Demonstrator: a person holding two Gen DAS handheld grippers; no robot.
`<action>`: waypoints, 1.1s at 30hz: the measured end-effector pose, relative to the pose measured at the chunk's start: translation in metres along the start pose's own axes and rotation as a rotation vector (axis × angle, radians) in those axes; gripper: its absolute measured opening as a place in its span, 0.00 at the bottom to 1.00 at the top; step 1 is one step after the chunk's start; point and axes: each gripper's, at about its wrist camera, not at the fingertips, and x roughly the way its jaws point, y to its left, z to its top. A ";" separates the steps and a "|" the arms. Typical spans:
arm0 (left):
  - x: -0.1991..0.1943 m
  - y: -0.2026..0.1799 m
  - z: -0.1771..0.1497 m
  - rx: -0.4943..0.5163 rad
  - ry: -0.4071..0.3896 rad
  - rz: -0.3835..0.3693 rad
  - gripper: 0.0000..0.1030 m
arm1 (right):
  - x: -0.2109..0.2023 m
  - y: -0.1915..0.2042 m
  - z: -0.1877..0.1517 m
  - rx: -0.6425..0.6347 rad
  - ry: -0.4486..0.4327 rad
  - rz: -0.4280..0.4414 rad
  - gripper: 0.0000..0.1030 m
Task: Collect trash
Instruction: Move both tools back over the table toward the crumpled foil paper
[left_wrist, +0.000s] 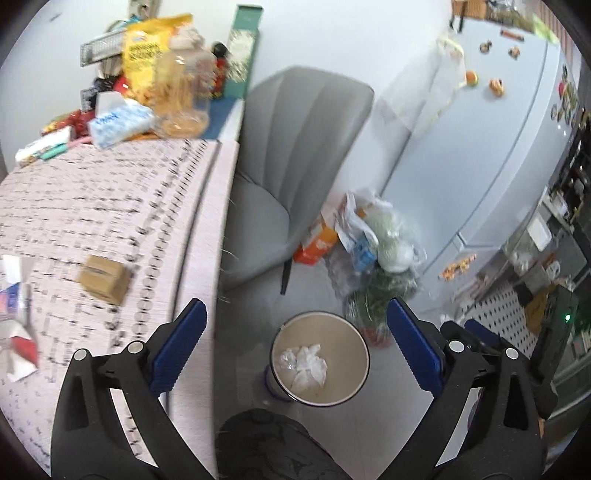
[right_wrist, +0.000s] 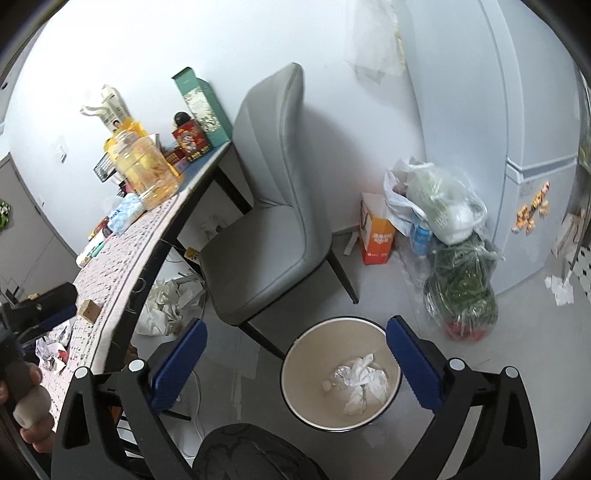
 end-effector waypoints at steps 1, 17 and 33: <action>-0.006 0.004 0.000 -0.009 -0.009 0.007 0.94 | -0.001 0.004 0.000 -0.007 -0.004 0.001 0.92; -0.074 0.089 -0.009 -0.126 -0.033 0.112 0.94 | -0.019 0.115 -0.001 -0.178 -0.063 0.059 0.93; -0.120 0.188 -0.045 -0.400 -0.030 0.250 0.94 | -0.012 0.213 -0.027 -0.347 -0.003 0.182 0.93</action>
